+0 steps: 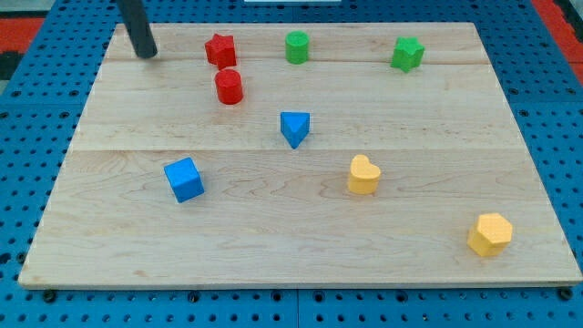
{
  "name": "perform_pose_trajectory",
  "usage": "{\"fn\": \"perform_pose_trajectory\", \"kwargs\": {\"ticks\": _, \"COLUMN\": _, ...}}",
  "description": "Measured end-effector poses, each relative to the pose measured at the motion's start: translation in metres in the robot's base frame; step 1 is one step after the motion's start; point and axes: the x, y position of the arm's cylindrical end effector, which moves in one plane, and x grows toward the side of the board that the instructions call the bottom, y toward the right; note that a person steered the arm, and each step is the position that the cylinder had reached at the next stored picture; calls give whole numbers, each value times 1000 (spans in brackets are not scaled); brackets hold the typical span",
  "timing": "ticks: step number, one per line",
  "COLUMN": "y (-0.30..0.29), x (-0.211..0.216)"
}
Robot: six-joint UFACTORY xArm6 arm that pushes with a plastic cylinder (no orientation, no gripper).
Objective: Place the red blocks to the top left of the blue triangle
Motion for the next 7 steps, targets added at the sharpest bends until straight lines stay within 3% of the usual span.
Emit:
{"fn": "perform_pose_trajectory", "kwargs": {"ticks": 1, "y": 99, "x": -32}}
{"fn": "perform_pose_trajectory", "kwargs": {"ticks": 2, "y": 112, "x": -20}}
{"fn": "perform_pose_trajectory", "kwargs": {"ticks": 3, "y": 93, "x": 15}}
{"fn": "perform_pose_trajectory", "kwargs": {"ticks": 5, "y": 47, "x": 24}}
{"fn": "perform_pose_trajectory", "kwargs": {"ticks": 6, "y": 85, "x": 16}}
{"fn": "perform_pose_trajectory", "kwargs": {"ticks": 7, "y": 66, "x": 48}}
